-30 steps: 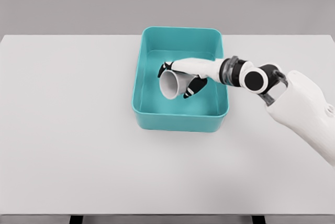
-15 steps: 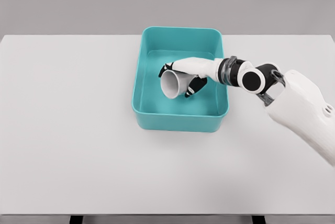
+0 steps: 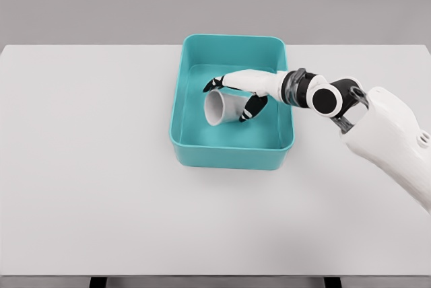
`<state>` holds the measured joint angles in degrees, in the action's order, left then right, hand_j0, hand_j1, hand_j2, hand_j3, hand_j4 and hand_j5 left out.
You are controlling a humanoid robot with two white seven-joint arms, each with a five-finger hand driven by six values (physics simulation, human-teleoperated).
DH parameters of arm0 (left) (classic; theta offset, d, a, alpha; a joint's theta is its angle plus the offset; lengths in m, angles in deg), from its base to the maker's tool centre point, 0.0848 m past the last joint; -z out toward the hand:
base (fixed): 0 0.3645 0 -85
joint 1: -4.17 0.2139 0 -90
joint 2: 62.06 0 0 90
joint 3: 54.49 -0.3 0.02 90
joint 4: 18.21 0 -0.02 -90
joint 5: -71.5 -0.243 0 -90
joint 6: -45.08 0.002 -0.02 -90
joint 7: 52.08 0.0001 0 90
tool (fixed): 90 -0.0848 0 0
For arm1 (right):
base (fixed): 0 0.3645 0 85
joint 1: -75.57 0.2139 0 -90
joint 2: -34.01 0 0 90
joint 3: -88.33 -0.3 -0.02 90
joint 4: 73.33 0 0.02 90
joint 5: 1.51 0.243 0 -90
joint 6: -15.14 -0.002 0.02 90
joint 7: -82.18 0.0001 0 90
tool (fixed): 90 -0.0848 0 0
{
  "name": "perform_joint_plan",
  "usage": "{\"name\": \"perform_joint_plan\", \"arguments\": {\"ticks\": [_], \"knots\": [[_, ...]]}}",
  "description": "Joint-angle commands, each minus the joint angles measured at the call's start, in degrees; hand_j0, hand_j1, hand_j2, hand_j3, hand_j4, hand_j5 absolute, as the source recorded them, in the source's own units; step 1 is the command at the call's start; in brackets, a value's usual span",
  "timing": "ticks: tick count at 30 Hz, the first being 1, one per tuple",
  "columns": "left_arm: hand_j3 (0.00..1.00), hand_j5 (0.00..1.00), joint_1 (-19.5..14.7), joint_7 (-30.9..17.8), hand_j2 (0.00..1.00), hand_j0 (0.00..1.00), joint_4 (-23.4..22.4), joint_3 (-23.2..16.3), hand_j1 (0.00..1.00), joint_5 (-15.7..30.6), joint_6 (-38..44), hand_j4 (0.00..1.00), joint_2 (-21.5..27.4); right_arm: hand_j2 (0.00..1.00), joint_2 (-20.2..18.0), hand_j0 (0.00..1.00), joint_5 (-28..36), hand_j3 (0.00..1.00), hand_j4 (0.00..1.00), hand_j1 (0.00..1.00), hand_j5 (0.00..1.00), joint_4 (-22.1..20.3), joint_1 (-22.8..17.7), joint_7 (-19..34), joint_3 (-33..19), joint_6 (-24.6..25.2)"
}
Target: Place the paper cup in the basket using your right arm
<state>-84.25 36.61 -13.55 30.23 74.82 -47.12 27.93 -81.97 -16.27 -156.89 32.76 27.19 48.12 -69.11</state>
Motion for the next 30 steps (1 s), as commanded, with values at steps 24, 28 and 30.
{"name": "perform_joint_plan", "arguments": {"ticks": [24,28,30], "knots": [[1.0,1.0,0.0,0.0,1.0,1.0,0.0,0.0,1.0,0.0,0.0,1.0,0.0,0.98,-15.1,0.98,27.1,0.98,0.98,0.98,0.98,-17.0,-21.6,0.0,-35.5,-19.5],[1.0,1.0,0.0,0.0,1.0,1.0,0.0,0.0,1.0,0.0,0.0,1.0,0.0,0.98,-16.1,0.98,27.6,0.98,0.98,0.98,0.98,-17.0,-30.7,0.0,-39.9,-26.1],[1.0,1.0,0.0,0.0,1.0,1.0,0.0,0.0,1.0,0.0,0.0,1.0,0.0,0.98,-17.3,0.98,27.6,0.98,0.98,0.98,0.98,-17.0,-33.8,0.0,-41.8,-28.8]]}}
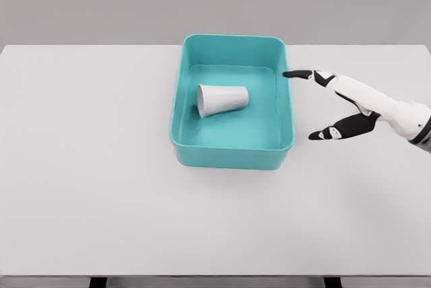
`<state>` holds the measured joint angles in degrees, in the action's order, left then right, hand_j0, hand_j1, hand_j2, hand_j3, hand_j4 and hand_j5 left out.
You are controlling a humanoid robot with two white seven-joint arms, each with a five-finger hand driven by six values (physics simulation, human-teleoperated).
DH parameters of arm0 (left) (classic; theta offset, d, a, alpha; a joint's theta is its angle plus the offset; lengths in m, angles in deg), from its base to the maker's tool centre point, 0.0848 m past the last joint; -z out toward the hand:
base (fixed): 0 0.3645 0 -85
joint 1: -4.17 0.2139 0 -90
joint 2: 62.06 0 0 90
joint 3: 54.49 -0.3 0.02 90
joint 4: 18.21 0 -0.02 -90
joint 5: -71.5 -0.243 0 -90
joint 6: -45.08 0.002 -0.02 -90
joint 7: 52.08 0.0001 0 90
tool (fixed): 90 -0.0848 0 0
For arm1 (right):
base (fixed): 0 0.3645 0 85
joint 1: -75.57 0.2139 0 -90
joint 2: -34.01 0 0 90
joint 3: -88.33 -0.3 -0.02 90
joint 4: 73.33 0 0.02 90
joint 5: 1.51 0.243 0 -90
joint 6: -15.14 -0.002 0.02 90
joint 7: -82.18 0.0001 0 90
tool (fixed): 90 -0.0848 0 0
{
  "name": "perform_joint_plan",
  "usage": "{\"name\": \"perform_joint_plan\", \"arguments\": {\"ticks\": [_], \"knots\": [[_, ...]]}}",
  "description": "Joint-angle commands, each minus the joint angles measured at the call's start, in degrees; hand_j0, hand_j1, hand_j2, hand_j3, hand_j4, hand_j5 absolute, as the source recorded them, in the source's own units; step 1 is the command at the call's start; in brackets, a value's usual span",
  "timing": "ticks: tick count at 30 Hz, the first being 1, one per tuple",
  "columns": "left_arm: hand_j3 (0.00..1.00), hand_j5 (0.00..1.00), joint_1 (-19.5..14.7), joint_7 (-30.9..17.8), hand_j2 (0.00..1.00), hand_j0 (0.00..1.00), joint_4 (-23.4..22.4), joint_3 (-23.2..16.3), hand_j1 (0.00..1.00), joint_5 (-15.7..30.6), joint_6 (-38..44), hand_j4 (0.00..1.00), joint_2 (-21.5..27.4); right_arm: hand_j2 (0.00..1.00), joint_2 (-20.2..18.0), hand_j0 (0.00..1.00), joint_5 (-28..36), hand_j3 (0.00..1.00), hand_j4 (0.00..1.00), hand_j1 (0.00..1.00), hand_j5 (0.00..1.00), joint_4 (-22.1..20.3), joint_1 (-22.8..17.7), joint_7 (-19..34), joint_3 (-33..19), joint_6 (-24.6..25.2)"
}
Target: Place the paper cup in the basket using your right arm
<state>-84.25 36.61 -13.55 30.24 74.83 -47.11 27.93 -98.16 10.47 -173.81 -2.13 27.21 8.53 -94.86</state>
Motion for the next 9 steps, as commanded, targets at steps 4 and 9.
{"name": "perform_joint_plan", "arguments": {"ticks": [4,9], "knots": [[1.0,1.0,0.0,0.0,1.0,1.0,0.0,-0.1,1.0,0.0,0.0,1.0,0.0,0.98,-1.5,0.98,0.8,0.98,0.98,0.98,0.98,0.0,-1.1,0.0,-3.3,-4.7],[1.0,1.0,0.0,0.0,1.0,1.0,0.0,-0.2,1.0,-0.1,0.0,1.0,0.0,0.98,-1.5,0.98,0.8,0.98,0.98,0.98,0.98,0.0,-1.2,0.0,-4.3,-4.7]]}}
